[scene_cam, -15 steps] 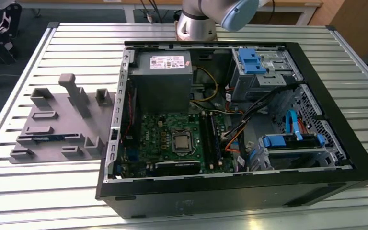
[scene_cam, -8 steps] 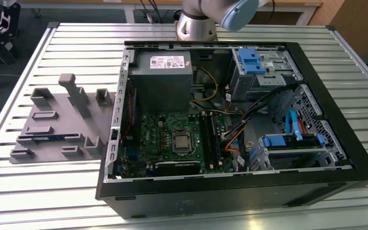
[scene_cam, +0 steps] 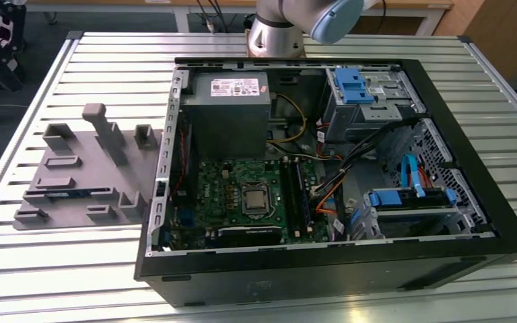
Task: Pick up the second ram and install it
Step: 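Pick up the second ram and move it above second insertion slot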
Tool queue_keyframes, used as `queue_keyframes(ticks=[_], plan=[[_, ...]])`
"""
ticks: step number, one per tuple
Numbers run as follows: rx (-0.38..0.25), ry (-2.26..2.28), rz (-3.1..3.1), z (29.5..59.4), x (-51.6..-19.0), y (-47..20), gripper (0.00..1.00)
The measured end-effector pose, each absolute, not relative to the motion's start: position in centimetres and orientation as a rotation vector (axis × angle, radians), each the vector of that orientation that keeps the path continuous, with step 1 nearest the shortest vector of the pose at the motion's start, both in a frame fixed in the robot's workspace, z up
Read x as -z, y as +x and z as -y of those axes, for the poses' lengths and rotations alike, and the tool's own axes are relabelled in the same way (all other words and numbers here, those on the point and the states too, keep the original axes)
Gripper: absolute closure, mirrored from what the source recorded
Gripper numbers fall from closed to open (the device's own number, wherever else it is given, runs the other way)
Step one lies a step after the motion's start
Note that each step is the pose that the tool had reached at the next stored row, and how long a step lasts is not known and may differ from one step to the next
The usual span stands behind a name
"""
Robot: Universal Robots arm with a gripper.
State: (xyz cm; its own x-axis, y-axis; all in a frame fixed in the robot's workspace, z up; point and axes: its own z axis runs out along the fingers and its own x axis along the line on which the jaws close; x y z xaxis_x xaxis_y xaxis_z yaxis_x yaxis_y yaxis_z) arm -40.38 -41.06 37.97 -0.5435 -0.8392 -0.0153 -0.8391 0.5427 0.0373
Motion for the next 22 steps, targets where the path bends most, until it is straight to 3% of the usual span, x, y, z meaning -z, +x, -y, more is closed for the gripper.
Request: queue_keyframes(ticks=[22], plan=[[0.060, 1.992, 2.413, 41.06, -37.36, -40.38, 0.89]])
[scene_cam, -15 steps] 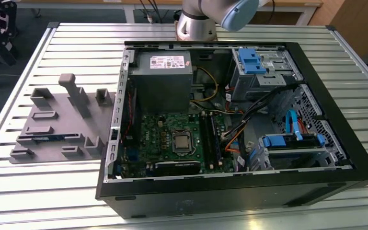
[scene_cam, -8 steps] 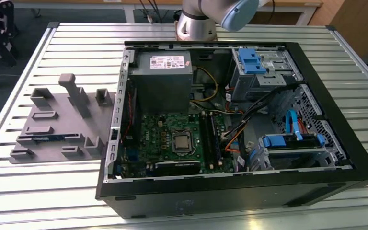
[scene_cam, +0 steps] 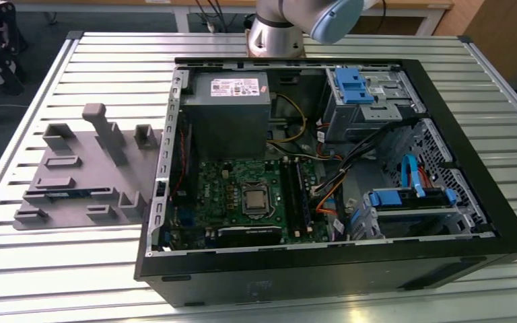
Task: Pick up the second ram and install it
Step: 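Pick up the second ram and move it above second insertion slot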
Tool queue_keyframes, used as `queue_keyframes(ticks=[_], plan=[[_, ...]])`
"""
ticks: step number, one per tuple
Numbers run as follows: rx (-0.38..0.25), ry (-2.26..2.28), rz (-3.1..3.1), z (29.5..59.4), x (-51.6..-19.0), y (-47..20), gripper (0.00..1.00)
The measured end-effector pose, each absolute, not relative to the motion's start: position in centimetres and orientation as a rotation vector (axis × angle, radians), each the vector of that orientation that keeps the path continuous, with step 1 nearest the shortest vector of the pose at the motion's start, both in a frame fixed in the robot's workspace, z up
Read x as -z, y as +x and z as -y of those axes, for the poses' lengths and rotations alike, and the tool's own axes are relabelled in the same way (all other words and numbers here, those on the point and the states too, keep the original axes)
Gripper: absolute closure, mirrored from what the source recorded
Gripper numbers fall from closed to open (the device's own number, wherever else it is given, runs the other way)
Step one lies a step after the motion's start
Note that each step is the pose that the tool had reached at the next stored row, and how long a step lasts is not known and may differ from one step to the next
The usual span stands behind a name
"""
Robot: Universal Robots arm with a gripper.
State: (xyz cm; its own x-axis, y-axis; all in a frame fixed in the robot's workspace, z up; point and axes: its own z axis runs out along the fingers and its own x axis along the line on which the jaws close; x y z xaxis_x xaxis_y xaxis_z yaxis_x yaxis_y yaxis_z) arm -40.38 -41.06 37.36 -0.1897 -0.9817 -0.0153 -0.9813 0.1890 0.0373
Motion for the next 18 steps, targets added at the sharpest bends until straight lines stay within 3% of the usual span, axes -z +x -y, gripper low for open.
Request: queue_keyframes(ticks=[11, 13, 15, 18], plan=[[0.058, 2.190, 2.231, 41.06, -37.08, -40.38, 0.89], [0.058, 2.190, 2.231, 41.12, -37.02, -40.38, 0.84], [0.058, 2.190, 2.230, 41.36, -36.90, -40.38, 0.71], [0.059, 2.191, 2.231, 41.71, -36.53, -40.38, 0.65]])
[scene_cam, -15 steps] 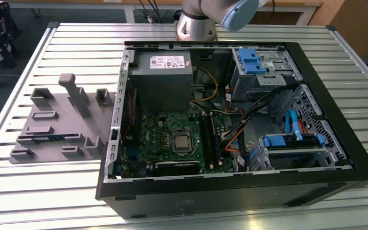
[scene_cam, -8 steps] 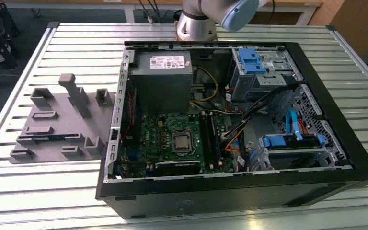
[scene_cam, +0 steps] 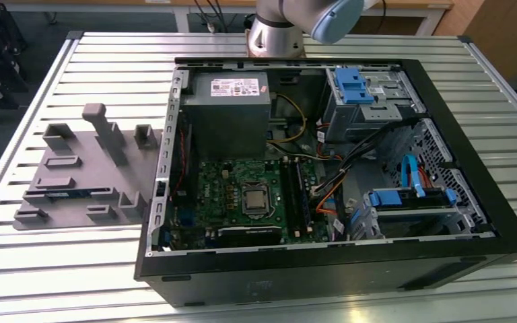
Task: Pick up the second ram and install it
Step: 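Pick up the second ram and move it above second insertion slot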
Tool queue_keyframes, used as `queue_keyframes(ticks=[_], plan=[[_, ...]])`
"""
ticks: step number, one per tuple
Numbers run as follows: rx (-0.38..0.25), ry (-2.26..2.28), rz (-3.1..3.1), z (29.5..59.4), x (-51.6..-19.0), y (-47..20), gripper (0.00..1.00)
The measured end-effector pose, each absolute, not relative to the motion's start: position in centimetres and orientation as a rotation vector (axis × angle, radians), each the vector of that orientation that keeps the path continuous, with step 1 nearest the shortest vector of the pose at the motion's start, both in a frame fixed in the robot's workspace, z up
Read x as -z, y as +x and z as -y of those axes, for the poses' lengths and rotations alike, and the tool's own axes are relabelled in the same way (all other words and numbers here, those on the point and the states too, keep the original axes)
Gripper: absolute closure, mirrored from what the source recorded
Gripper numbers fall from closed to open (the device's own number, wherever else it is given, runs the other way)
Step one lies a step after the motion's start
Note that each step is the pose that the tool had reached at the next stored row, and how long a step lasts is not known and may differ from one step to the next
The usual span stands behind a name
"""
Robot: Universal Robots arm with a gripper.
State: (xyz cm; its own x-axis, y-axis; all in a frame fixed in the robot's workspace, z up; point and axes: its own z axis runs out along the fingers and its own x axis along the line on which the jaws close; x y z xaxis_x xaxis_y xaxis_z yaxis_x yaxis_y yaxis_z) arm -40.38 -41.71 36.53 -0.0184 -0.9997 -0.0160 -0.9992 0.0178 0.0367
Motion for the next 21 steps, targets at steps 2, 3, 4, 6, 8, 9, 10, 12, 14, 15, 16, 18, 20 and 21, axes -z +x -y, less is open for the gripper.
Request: queue_keyframes(ticks=[2, 3, 4, 6, 8, 9, 10, 12, 14, 15, 16, 18, 20, 21], plan=[[0.059, 2.191, 2.231, 41.9, -36.2, -40.4, 0.59], [0.059, 2.191, 2.231, 41.9, -36.0, -40.4, 0.59], [0.059, 2.190, 2.231, 42.0, -35.8, -40.4, 0.59], [0.059, 2.191, 2.231, 42.1, -35.5, -40.4, 0.59], [0.059, 2.190, 2.231, 42.1, -35.1, -40.4, 0.59], [0.059, 2.189, 2.232, 42.1, -34.9, -40.4, 0.59], [0.059, 2.188, 2.233, 42.2, -34.8, -40.4, 0.59], [0.059, 2.186, 2.235, 42.2, -34.4, -40.4, 0.59], [0.059, 2.186, 2.235, 42.3, -34.1, -40.4, 0.59], [0.059, 2.186, 2.235, 42.3, -34.0, -40.4, 0.59], [0.059, 2.186, 2.235, 42.4, -33.9, -40.4, 0.59], [0.059, 2.186, 2.236, 42.5, -33.7, -40.4, 0.59], [0.058, 2.187, 2.236, 42.7, -33.5, -40.4, 0.59], [0.057, 2.187, 2.236, 42.8, -33.5, -40.4, 0.59]])
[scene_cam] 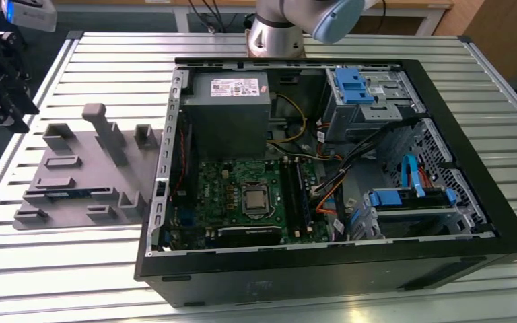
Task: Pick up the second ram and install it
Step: 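Pick up the second ram and move it above second insertion slot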
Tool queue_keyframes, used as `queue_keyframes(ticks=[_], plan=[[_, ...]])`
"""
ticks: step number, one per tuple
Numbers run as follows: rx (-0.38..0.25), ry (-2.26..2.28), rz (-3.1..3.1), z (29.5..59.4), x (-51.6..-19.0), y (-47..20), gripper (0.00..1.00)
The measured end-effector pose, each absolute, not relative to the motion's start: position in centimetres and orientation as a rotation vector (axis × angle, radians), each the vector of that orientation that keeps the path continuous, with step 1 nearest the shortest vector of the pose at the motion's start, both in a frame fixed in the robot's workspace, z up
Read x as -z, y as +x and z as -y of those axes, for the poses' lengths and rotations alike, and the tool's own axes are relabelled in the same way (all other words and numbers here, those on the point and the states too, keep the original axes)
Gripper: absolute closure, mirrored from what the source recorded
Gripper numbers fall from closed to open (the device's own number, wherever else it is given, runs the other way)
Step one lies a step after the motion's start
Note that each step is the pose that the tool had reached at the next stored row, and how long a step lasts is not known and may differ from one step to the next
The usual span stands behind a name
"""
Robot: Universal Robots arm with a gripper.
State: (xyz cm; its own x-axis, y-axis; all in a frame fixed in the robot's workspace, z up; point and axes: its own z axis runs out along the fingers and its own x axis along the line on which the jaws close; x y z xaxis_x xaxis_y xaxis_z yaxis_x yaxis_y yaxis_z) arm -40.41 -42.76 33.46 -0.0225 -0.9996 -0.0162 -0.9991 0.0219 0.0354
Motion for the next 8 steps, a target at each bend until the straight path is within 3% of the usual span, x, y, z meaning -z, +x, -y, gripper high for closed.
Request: queue_keyframes(ticks=[8], plan=[[0.053, 2.189, 2.238, 43.35, -32.70, -40.48, 0.59]])
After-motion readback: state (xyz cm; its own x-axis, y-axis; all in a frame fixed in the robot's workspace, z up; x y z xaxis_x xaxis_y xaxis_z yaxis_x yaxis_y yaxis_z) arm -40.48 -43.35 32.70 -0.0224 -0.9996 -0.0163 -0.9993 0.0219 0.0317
